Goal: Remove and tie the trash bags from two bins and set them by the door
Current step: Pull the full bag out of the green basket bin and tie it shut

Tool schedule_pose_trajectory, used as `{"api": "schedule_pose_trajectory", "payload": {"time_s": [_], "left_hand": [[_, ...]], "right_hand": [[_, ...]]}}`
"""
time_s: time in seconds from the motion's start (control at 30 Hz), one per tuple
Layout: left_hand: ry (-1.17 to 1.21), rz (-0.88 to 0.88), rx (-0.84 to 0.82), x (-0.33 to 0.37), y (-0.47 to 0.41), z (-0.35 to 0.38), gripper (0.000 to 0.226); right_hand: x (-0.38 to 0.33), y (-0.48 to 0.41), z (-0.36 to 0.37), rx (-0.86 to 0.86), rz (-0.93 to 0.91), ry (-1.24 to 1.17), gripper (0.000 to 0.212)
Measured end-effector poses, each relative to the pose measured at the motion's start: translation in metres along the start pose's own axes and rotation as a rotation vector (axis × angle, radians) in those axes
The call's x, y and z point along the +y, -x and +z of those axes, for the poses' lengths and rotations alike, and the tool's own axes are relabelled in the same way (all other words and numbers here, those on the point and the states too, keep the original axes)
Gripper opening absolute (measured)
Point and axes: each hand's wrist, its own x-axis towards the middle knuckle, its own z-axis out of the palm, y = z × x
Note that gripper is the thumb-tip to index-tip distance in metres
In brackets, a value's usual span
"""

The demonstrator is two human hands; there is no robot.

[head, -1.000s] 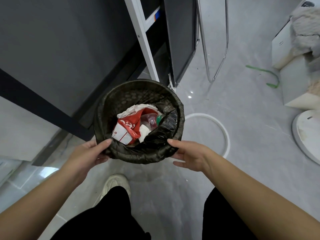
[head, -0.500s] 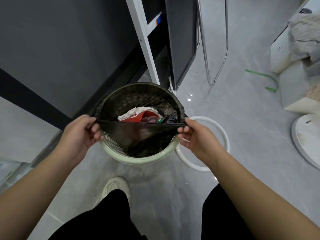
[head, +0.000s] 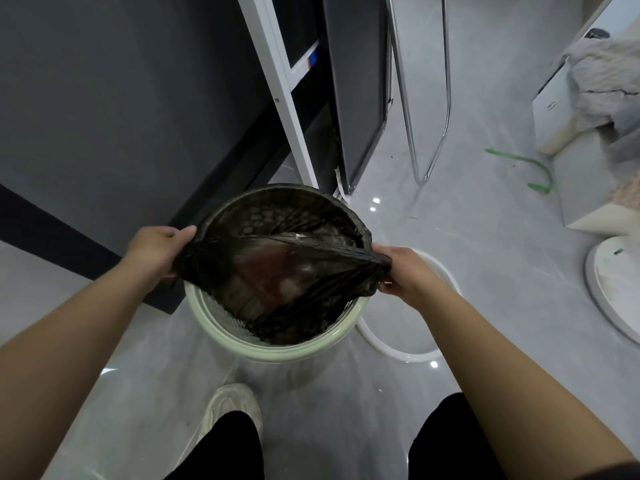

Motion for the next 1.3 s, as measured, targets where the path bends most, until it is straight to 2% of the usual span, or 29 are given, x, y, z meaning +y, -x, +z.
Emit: {"api": "schedule_pose_trajectory", "payload": {"time_s": [0.13,0.27,0.33,0.4,0.43,0.5,0.57,0.63,0.73,0.8,0.9,0.97,1.0,1.07,1.13,1.23,1.3], "left_hand": [[0.013,0.131,0.067,-0.007,-0.011,0.000,0.025],[0.130,0.218,0.149,-0.001,-0.017,-0.002,0.025],[-0.009,0.143,0.144,0.000,-0.019,-0.001,0.036],[-0.117,-0.026,-0.009,0.001,-0.019,0.000,0.055],[-0.125,-0.108,-0.092,0.001,-0.019,0.000,0.060],[-0.094,-0.137,-0.101,0.001,-0.022,0.002,0.057],[-0.033,-0.056,-0.022,-0.001,-0.026,0.005,0.036],[0.034,-0.014,0.015,-0.006,-0.026,0.006,0.027],[0.087,0.045,0.058,-0.009,-0.027,0.009,0.023],[0.129,0.185,0.156,-0.003,-0.023,0.012,0.025],[0.289,0.423,0.272,0.008,-0.015,0.010,0.028],[0.238,0.465,0.283,0.012,-0.013,0.009,0.026],[0.109,0.415,0.267,0.012,-0.015,0.008,0.031],[-0.123,0.170,0.131,0.012,-0.023,0.007,0.055],[-0.121,-0.050,-0.021,0.012,-0.028,0.006,0.062],[-0.144,-0.004,0.033,0.014,-0.031,0.007,0.032],[-0.174,0.088,0.134,0.017,-0.028,0.011,0.027]], "right_hand": [[0.002,-0.007,-0.003,0.085,-0.121,-0.121,0.018],[-0.011,-0.007,-0.006,0.145,-0.346,-0.186,0.018],[-0.014,-0.007,-0.003,0.196,-0.379,-0.174,0.019],[-0.016,-0.009,0.001,0.233,-0.322,-0.075,0.026],[-0.017,-0.011,0.002,0.206,-0.271,-0.019,0.035],[-0.018,-0.015,0.007,0.121,-0.156,0.044,0.048],[-0.016,-0.017,0.010,0.084,-0.114,0.043,0.035],[-0.014,-0.022,0.011,0.114,-0.139,0.033,0.029],[-0.011,-0.030,0.011,0.233,-0.245,0.023,0.032],[-0.016,-0.027,0.012,0.296,-0.366,0.000,0.026],[-0.030,-0.012,0.017,0.262,-0.558,-0.082,0.018],[-0.032,-0.009,0.020,0.230,-0.585,-0.078,0.018],[-0.031,-0.013,0.021,0.234,-0.557,-0.069,0.019],[-0.032,-0.024,0.023,0.269,-0.480,-0.001,0.028],[-0.035,-0.033,0.026,0.287,-0.424,0.099,0.038],[-0.044,-0.040,0.031,0.302,-0.413,0.160,0.042],[-0.052,-0.036,0.036,0.298,-0.462,0.154,0.038]]}}
